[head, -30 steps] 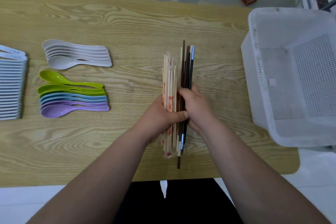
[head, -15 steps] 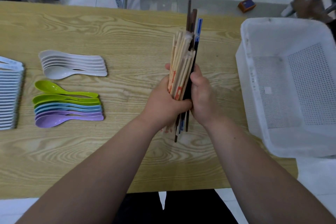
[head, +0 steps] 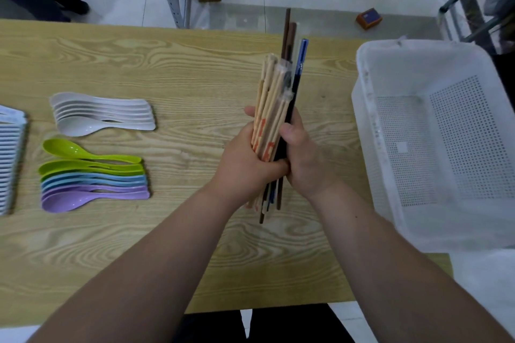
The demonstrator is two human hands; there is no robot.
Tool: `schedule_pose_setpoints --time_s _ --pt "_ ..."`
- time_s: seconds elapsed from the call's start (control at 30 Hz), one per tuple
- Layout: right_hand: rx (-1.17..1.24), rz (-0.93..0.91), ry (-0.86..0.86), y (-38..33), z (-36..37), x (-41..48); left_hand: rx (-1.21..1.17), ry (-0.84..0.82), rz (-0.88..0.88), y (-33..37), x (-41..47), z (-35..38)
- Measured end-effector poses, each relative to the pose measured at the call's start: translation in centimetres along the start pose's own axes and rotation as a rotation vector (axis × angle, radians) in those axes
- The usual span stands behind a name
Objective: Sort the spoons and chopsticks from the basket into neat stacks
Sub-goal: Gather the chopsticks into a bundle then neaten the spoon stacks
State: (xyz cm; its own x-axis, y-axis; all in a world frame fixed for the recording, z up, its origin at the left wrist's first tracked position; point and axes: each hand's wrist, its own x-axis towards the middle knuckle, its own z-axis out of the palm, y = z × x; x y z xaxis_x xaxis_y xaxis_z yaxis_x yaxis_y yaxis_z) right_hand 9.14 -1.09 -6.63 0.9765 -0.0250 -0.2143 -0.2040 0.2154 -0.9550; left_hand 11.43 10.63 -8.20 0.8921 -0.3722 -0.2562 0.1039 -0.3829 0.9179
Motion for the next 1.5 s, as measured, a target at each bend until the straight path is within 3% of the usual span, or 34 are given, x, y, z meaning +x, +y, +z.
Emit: schedule_pose_setpoints --time_s 0.13,0.33,0.6,0.73,1.03,1.17,1.27,1.5 --pt "-0.101 -0.094 0.104 -2.2 -0.3 0.6 0.137 0.048 0.009 0.2 0.5 -0.2" --pt "-0.124 -0.354 0.261 -3.8 0.5 1.0 0.218 0.123 0.231 1.2 2.3 -0.1" --pt "-0.221 -0.401 0.307 0.5 0.4 0.6 0.202 0.004 0.256 -3.6 2.5 1.4" --pt "-0.204 -0.403 0.329 1.5 0.6 1.2 0.145 0.028 0.144 -5.3 2.6 2.1" --pt "-0.211 -0.174 0.497 1.7 -1.7 5.1 0.137 0.002 -0.046 -5.0 3.3 3.2" --pt "0.037 0.125 0.425 2.8 -3.2 6.8 0.154 -0.18 -0.038 -5.8 1.2 2.5" --pt "0.134 0.261 0.437 4.5 -3.0 7.2 0.069 -0.168 -0.097 -6.5 -0.2 2.6" --pt "-0.314 0.106 0.534 6.6 -3.8 8.2 0.263 0.02 -0.042 -6.3 -0.2 5.2"
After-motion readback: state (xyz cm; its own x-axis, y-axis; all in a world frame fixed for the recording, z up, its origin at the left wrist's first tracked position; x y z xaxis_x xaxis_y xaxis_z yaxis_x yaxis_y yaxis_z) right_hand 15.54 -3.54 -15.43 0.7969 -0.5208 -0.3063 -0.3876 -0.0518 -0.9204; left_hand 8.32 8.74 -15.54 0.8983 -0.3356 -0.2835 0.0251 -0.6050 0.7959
